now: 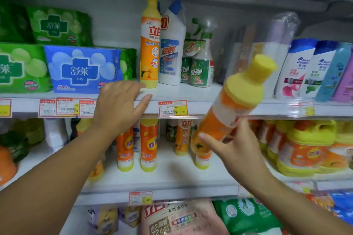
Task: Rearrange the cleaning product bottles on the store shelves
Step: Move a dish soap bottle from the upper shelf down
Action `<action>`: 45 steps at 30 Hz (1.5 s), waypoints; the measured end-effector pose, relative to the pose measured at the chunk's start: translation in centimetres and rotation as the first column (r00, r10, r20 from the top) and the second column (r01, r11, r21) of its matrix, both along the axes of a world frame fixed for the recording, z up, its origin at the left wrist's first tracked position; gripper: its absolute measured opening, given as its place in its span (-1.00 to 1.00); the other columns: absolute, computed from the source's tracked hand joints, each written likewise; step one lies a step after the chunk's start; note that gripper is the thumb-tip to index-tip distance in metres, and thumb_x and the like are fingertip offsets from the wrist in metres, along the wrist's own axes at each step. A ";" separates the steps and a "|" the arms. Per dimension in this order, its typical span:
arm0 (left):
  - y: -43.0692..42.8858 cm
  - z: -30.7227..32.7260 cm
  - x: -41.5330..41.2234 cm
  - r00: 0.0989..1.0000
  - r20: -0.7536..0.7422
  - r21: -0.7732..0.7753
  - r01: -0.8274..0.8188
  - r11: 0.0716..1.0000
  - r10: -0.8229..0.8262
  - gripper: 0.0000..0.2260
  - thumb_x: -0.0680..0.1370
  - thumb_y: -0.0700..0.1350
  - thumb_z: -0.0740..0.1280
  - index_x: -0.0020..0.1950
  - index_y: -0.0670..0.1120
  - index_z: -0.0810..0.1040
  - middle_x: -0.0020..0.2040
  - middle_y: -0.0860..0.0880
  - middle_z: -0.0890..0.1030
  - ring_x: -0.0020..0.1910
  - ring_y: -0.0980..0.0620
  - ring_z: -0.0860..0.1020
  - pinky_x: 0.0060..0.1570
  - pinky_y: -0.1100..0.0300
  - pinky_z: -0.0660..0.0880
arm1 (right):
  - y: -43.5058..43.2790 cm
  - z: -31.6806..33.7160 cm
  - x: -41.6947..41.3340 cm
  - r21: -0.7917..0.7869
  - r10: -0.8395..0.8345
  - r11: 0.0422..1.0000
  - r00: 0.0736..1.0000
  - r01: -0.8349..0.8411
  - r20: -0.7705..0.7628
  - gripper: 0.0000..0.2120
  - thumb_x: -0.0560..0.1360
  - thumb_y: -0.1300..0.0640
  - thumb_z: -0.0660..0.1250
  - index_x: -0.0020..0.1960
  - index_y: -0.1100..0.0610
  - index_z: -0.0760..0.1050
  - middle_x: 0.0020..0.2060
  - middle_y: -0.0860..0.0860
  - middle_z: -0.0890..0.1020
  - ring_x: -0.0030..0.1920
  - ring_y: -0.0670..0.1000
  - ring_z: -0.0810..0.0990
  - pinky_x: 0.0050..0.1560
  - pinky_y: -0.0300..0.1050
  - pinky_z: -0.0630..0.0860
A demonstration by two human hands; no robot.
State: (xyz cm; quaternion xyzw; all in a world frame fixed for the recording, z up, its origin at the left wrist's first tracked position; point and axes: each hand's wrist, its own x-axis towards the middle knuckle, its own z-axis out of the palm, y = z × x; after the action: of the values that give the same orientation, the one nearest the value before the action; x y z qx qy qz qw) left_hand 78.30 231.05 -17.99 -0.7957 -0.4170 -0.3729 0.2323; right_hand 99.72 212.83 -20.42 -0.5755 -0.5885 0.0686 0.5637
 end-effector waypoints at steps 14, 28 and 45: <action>0.3 -0.2 0.4 1.000 0.009 0.056 -0.018 0.998 0.017 -0.58 0.57 0.19 0.04 0.21 -0.02 0.49 0.09 -0.09 0.61 0.08 -0.12 0.51 0.00 -0.02 0.29 | 8.0 -14.2 11.3 -0.423 -0.314 0.851 0.947 0.311 0.066 -0.47 0.38 0.01 0.49 0.22 0.06 0.29 0.02 0.04 0.61 -0.02 0.15 0.59 -0.04 -0.03 0.47; 0.2 -0.3 0.5 1.000 0.019 0.062 -0.012 0.998 0.011 -0.57 0.57 0.19 0.03 0.20 -0.05 0.49 0.08 -0.11 0.61 0.06 -0.12 0.51 -0.02 -0.02 0.28 | 10.1 -15.1 13.5 -0.453 -0.442 0.827 0.884 0.334 -0.155 -0.25 0.30 0.10 0.57 0.35 0.20 0.25 0.19 0.21 0.52 0.16 0.21 0.52 0.14 0.02 0.46; -0.3 0.1 0.0 1.000 0.027 -0.033 0.010 0.999 -0.009 -0.61 0.55 0.22 0.05 0.16 0.05 0.49 0.06 0.06 0.59 0.06 0.01 0.50 0.03 0.05 0.32 | 12.4 10.4 -4.6 0.055 0.071 0.995 0.982 -0.081 0.173 -0.62 0.50 -0.06 0.33 0.25 0.05 0.42 0.13 -0.06 0.53 0.09 -0.11 0.53 0.06 -0.23 0.47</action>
State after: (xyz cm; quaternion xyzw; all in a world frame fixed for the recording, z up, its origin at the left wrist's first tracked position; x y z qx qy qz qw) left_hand 78.28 230.78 -17.87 -0.7963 -0.4223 -0.3778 0.2116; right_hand 95.15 225.26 -10.03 -0.5385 -0.6582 0.0221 0.5256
